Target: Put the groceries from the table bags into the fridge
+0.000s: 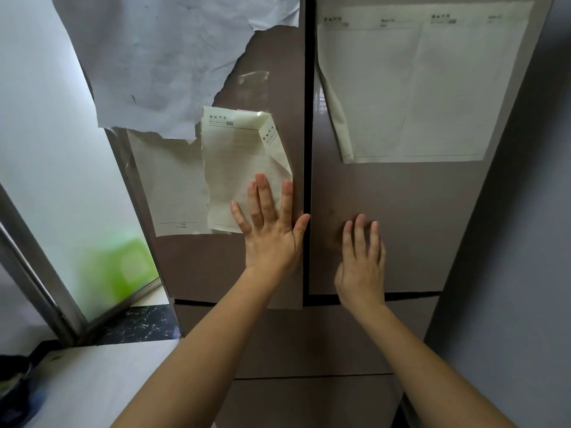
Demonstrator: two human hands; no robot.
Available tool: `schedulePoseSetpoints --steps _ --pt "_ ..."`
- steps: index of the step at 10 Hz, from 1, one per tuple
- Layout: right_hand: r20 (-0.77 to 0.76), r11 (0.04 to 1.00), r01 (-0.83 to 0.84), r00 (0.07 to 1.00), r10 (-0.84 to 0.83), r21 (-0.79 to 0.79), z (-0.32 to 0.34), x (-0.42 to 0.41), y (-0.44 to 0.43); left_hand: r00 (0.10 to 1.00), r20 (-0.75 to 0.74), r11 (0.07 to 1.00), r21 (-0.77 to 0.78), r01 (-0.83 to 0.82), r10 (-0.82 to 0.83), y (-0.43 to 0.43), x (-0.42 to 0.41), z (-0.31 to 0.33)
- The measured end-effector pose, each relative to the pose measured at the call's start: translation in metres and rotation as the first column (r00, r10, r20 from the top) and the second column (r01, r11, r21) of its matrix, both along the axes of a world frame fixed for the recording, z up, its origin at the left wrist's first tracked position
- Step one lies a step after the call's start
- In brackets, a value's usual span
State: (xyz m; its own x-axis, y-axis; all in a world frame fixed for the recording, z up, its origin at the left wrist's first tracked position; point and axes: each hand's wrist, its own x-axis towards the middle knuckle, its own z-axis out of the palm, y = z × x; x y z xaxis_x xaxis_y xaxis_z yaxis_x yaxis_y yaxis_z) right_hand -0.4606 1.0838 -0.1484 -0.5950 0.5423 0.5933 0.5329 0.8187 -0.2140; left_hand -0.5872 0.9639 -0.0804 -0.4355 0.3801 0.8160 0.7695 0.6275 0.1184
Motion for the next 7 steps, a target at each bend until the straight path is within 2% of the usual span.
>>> schedulePoseSetpoints --steps 2,3,5,6,7 --pt "0.015 0.998 0.029 0.999 -0.029 0.051 -0.005 -0.002 0.005 0.998 0.011 0.998 -0.042 -0.055 0.056 0.015 -0.007 0.0" --pt "0.011 0.994 0.042 0.999 -0.043 0.096 -0.009 -0.002 0.008 0.995 0.062 0.995 -0.077 -0.068 0.073 0.028 -0.012 0.004" --pt "0.013 0.991 0.034 0.999 -0.036 0.128 -0.007 -0.001 0.015 0.995 0.049 0.992 -0.105 -0.076 0.081 0.031 -0.017 0.003" --pt "-0.097 0.994 -0.036 0.994 0.046 0.105 0.0 0.007 0.01 0.996 0.048 0.991 -0.113 -0.076 0.082 0.031 -0.015 0.005" --pt "-0.358 0.982 -0.145 0.916 0.179 0.121 0.039 0.01 0.015 0.995 0.052 0.993 -0.094 -0.075 0.08 0.032 -0.014 0.003"
